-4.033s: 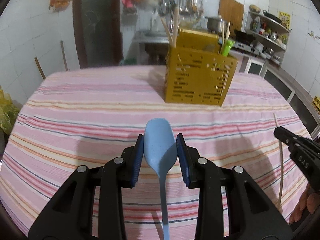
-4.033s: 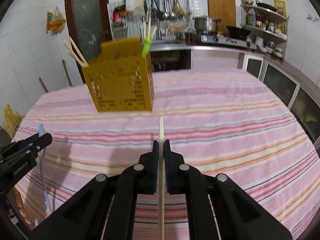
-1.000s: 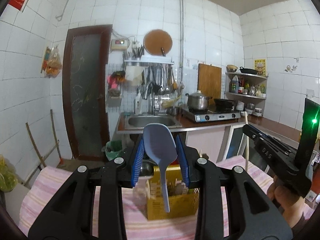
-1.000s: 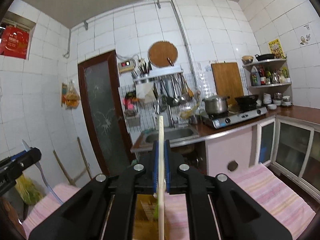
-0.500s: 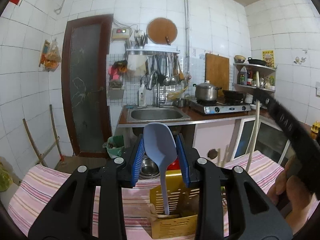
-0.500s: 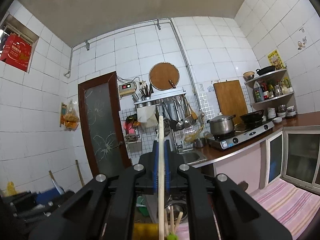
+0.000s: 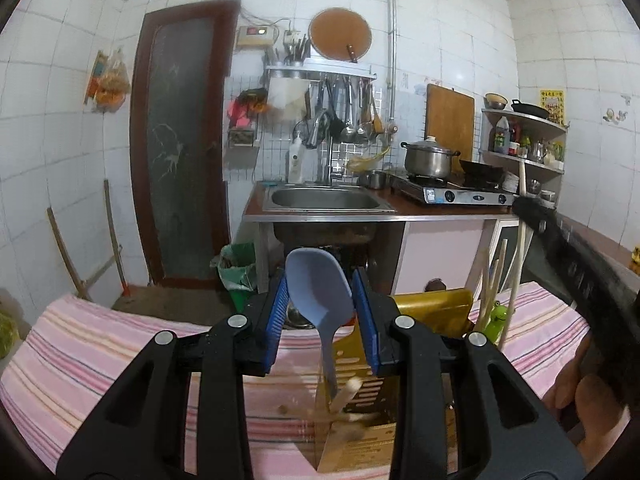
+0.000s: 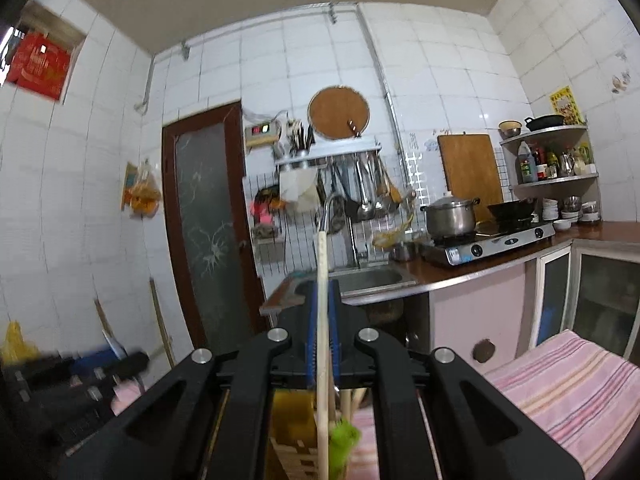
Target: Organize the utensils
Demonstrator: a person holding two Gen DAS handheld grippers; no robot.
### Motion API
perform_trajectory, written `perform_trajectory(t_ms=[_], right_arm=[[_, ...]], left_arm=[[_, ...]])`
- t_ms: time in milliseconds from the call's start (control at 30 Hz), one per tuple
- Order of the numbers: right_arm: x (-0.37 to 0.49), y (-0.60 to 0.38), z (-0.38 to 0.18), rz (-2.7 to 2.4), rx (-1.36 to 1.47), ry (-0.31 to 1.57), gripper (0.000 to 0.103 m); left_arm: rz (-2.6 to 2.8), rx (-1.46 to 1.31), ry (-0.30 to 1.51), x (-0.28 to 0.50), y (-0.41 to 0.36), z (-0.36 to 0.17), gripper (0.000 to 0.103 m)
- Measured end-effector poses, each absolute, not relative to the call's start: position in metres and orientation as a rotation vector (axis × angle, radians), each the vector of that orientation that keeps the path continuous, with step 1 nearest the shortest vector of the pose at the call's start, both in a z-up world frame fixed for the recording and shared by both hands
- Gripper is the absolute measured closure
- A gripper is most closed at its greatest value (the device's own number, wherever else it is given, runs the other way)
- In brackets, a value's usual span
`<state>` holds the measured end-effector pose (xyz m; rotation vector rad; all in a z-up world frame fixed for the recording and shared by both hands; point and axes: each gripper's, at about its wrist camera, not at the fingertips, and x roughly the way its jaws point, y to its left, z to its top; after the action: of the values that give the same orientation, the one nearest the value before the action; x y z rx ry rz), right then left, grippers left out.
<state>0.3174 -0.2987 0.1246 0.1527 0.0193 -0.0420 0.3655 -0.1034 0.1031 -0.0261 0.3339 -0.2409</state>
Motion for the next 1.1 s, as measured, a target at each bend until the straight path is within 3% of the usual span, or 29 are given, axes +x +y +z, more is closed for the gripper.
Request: perform_trajectory(t_ms=[33,100,133,200,233,267,400,467,667,1100], right_arm=[[0.315,-0.298,0.125,-0.042,0.131,0.051,0.096],[0.308,-0.298,0.126,-0.052,0.105,0.097,0.096],[0.303,-0.299,0.129,-0.060,0.096,0.119,0.093],[0.285,-0.302,0.134,-0.084,0.083,0.164,0.062],[0.269,-0.305,0.137,-0.097,0.081,0.171,0.042],[0.257,-0.307,0.139,-0.110,0.072,0.177,0.040],[0.204,-0.316,0.135,-0.142,0.047,0.272,0.031],[0.177,-0.319,0.128,-0.146,0.056,0.302,0.021],[0.095,-0.319,0.091,-0.149,0.084,0.358,0.007],[0.016,-0.280,0.044,-0.125,0.052,0.329,0.004]], left_arm=[[-0.245,-0.029,0.341,0.362,-0.102,0.105,0.056],[-0.244,-0.030,0.337,0.347,-0.098,0.114,0.032],[-0.236,-0.023,0.321,0.336,-0.096,0.119,0.029],[-0.224,-0.005,0.305,0.314,-0.092,0.127,0.013],[-0.219,0.003,0.299,0.302,-0.090,0.131,0.011],[-0.211,0.012,0.288,0.285,-0.084,0.135,0.006],[-0.190,0.007,0.286,0.231,-0.065,0.138,0.005],[-0.202,-0.010,0.306,0.208,-0.055,0.133,0.005],[-0.158,-0.022,0.377,0.131,-0.035,0.092,0.005],[-0.139,-0.008,0.364,0.056,-0.037,0.025,0.005]])
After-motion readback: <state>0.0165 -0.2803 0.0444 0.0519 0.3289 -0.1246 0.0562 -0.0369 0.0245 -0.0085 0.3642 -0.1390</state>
